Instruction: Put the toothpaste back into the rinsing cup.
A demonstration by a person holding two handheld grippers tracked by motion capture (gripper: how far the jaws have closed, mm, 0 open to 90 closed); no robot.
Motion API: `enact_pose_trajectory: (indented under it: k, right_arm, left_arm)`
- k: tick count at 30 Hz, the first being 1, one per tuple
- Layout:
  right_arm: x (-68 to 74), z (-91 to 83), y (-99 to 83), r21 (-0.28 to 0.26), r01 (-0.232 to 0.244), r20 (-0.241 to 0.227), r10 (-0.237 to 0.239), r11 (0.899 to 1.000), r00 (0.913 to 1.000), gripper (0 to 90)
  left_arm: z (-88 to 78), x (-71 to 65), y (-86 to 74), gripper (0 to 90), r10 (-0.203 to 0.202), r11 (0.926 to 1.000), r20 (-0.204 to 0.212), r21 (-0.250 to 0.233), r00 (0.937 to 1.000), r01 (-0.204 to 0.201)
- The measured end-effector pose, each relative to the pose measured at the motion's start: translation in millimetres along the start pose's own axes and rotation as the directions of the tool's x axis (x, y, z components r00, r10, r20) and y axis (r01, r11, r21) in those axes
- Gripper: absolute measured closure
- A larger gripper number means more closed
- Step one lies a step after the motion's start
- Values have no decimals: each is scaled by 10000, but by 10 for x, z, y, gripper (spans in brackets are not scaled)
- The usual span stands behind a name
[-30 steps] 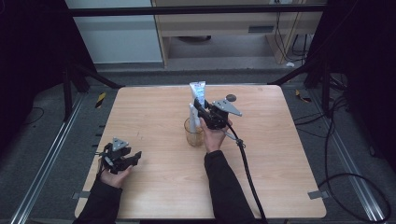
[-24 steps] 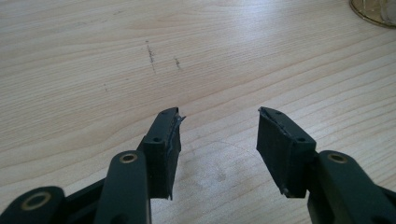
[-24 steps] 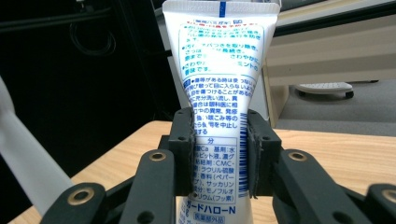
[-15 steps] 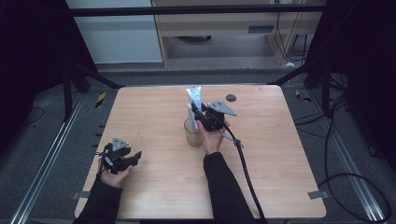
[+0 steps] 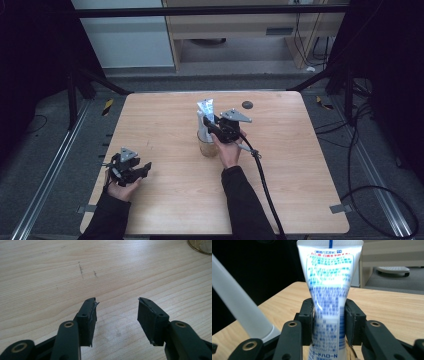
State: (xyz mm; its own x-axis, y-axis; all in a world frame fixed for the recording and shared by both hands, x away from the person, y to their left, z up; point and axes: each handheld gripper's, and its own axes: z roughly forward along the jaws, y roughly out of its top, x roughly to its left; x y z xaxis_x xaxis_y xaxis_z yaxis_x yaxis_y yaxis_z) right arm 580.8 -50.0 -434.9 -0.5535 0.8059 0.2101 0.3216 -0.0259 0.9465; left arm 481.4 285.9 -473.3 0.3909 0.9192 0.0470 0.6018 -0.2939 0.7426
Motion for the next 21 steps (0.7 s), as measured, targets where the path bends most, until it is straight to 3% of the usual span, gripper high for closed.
enact_pose_trajectory:
  k: [9,15,21]
  right_arm:
    - [-13,-108,-48,880,390,-66,-386,9954,9992,605]
    - [5,-148,-79,1480,859,-220,-836,9853,9963,588]
    - [62,-213,-80,1751,1407,-139,-1405,9744,9900,497]
  left_arm:
    - [4,-4,0,484,35,10000,-19,40,10000,-35]
    - [3,-9,1,484,50,10000,-25,33,10000,-50]
    - [4,-9,1,484,52,10000,-24,36,10000,-52]
